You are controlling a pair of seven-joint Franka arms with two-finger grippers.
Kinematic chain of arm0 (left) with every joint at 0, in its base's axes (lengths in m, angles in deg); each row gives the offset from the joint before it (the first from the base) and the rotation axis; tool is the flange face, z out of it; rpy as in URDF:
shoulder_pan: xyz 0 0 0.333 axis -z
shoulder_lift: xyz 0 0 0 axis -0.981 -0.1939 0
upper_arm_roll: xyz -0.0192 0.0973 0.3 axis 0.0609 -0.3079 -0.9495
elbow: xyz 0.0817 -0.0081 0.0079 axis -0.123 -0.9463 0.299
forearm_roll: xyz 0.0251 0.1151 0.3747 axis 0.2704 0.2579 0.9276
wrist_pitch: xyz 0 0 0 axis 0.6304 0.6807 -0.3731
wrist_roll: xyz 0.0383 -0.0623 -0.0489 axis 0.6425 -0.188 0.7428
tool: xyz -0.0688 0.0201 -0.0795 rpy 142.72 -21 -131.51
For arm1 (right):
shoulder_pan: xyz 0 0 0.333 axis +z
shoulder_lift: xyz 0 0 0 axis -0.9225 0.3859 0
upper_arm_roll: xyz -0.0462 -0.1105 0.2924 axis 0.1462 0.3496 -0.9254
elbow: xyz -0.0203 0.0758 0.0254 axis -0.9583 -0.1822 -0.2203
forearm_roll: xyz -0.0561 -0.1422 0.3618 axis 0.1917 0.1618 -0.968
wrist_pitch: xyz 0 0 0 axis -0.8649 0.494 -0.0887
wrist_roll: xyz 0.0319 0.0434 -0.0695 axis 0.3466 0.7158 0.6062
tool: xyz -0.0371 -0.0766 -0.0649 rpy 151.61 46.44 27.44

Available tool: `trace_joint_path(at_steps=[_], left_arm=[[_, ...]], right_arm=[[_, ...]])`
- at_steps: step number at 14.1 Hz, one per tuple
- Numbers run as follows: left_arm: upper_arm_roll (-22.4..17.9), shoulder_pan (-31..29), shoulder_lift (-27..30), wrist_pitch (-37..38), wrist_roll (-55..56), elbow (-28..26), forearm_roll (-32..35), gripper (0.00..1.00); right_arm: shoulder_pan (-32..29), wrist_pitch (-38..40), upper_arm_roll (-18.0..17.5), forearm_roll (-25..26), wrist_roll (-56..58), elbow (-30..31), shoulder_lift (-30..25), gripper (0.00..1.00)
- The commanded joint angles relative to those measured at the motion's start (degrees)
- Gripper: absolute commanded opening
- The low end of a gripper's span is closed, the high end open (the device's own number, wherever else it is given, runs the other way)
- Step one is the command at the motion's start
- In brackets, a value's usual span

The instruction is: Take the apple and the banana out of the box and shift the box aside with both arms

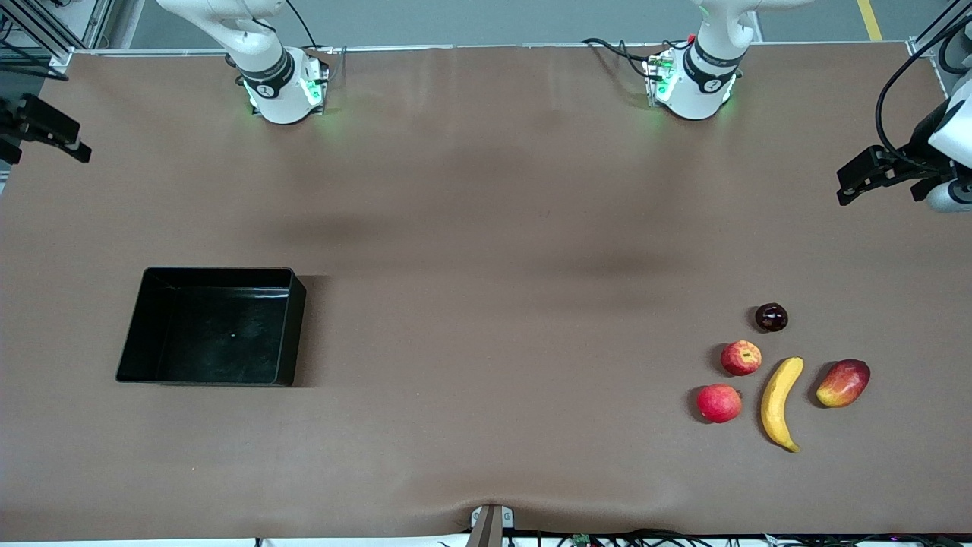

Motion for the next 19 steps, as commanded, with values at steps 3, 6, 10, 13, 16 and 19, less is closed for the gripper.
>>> trace_joint_path(at_steps=[3,6,10,13,16,19], left_arm=[[0.22,0.36,1.23,1.27,-0.43,0.95,-1.05,1.0],[0.14,0.19,0.7,1.27,-0.6,2.45,-0.96,1.0],[0.14,0.19,0.79,1.36,-0.6,2.45,-0.7,1.0],[0.14,0.28,0.7,1.36,-0.6,2.45,-0.7,1.0],[0.22,0.36,0.7,1.36,-0.51,2.45,-0.96,1.0],[0.14,0.36,0.7,1.36,-0.51,2.45,-1.05,1.0]], right_arm=[[-2.78,-0.71,-0.27,1.17,4.88,2.01,-0.39,1.0],[-2.25,-1.33,-0.44,2.66,4.53,-0.01,0.58,1.0],[-1.99,-1.33,-0.62,3.19,4.27,-0.1,0.84,1.0],[-2.34,-1.24,-0.53,3.19,4.27,-0.02,0.93,1.0],[-2.52,-0.89,-0.44,2.84,4.18,0.07,0.93,1.0],[-2.95,-0.89,-0.36,2.32,4.18,0.25,0.93,1.0]])
